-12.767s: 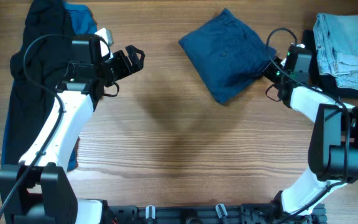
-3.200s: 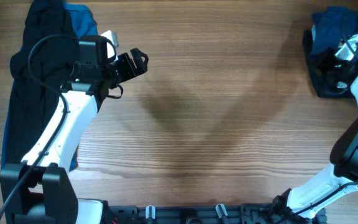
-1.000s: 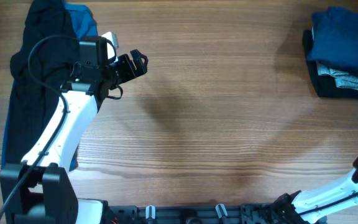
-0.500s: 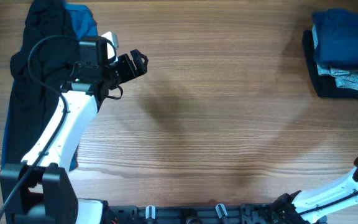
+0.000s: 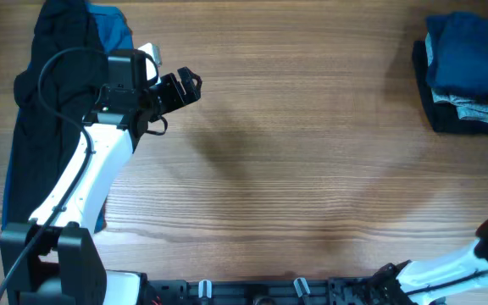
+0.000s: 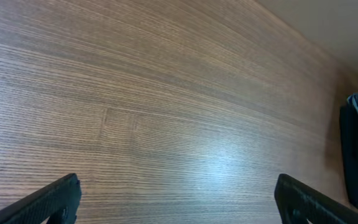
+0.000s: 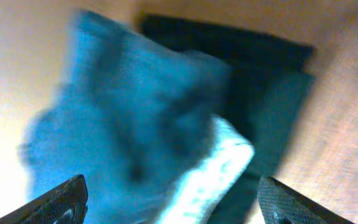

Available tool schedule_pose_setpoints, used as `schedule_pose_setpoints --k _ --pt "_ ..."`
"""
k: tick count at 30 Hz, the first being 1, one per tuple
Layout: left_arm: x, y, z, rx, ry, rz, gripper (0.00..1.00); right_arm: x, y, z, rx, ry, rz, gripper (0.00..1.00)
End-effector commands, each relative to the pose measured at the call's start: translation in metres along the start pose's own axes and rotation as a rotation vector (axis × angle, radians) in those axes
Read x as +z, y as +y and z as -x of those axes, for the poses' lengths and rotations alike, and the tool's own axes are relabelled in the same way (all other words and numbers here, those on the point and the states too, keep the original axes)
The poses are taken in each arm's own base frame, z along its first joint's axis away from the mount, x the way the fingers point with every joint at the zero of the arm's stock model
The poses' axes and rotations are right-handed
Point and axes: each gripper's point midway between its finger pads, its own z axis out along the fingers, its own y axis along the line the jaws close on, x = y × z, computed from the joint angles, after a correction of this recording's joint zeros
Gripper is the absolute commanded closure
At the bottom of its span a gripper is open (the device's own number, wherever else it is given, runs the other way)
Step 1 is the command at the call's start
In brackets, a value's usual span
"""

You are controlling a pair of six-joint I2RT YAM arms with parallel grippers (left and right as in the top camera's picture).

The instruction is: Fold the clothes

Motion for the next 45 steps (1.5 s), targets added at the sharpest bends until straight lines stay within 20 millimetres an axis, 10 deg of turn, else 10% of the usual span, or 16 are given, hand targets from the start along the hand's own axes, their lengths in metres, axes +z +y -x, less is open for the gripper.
schedule_pose_setpoints --k 1,5,11,15,23,33,38,45 --pt "0.0 -0.001 0.001 0.028 -0.006 0.004 0.0 -0.067 0.09 0.009 -0.095 -0.038 0.252 0.13" --pt "0.0 -0.001 0.001 0.028 -0.007 0.004 0.0 -0.094 0.162 0.0 -0.337 -0.12 0.416 0.25" --pt "0.0 -0.003 0.004 0.032 -0.019 -0.003 0.0 -0.043 0.204 -0.01 -0.941 -0.386 0.291 0.44" --pt "0.0 -0.003 0.004 0.033 -0.019 -0.003 0.0 0.001 0.169 0.011 -1.035 -0.488 0.023 0.2" --pt "0.0 -0.003 0.004 0.032 -0.019 -0.003 0.0 0.059 0.141 0.0 -1.029 -0.462 0.067 0.11" --pt "0.0 -0.002 0.005 0.032 -0.021 0.001 0.0 0.162 0.043 -0.088 -0.93 -0.142 0.072 0.08" --pt "0.0 -0.002 0.005 0.032 -0.021 0.001 0.0 0.163 0.039 -0.093 -0.932 -0.111 0.069 0.05" --pt "0.0 -0.002 0.005 0.032 -0.022 0.0 0.0 0.084 0.139 -0.036 -0.935 -0.307 0.236 0.01"
